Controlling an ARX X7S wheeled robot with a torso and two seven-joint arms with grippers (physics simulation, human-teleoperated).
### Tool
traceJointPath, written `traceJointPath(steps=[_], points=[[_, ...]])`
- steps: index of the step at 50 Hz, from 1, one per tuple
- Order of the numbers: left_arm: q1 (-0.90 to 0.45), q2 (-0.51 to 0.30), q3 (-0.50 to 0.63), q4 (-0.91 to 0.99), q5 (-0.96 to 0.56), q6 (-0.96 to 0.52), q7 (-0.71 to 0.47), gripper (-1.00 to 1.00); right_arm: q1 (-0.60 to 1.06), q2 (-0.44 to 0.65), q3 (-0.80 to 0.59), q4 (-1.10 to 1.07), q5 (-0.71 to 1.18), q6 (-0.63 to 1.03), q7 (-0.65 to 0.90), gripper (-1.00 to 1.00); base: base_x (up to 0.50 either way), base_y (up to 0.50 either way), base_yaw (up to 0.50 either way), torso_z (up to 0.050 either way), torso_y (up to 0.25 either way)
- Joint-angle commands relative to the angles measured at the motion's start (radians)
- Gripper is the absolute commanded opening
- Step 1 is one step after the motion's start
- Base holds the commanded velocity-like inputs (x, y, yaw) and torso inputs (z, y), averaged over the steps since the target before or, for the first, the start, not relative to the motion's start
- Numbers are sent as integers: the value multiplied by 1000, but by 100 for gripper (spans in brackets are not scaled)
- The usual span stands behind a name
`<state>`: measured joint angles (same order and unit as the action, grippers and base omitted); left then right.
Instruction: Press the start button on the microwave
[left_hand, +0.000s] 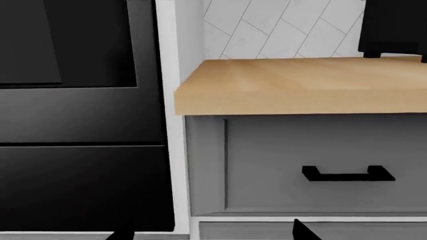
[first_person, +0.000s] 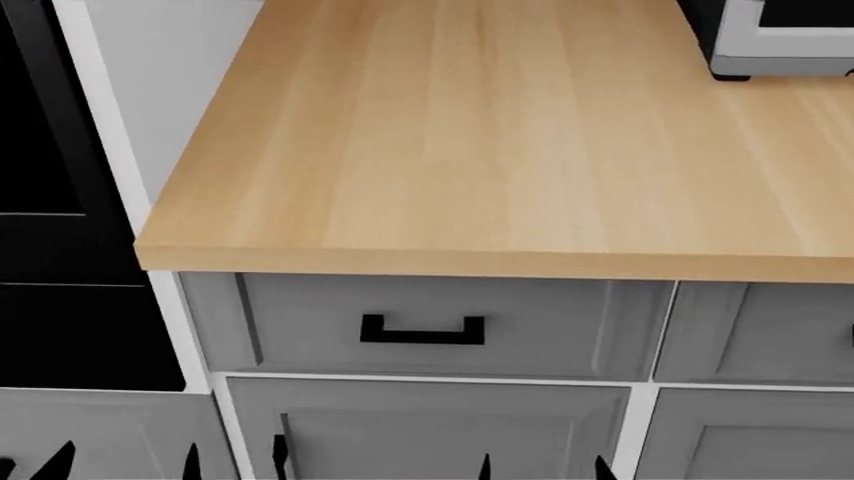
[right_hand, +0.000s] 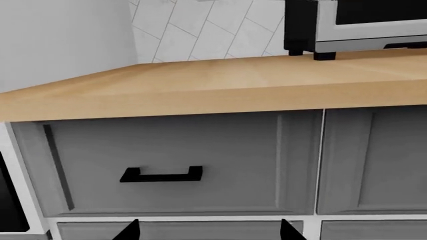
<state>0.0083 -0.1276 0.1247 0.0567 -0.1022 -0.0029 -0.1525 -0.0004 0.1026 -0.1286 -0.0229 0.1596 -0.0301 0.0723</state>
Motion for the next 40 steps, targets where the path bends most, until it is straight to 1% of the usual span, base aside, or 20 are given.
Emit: traceJointPath(steps=[1,22,40], points=[[3,-8,1,-7,-10,17,-17,100,-5,12,-16,-5,15,-9,6,100,0,500,0,0,0],[0,-22,12,-15,-19,33,-38,100,-5,25,-32,-6,42,-26,22,100,0,500,0,0,0],[1,-35,25,17,-27,15,-53,100,-9,37,-49,-14,59,-39,29,100,0,500,0,0,0]])
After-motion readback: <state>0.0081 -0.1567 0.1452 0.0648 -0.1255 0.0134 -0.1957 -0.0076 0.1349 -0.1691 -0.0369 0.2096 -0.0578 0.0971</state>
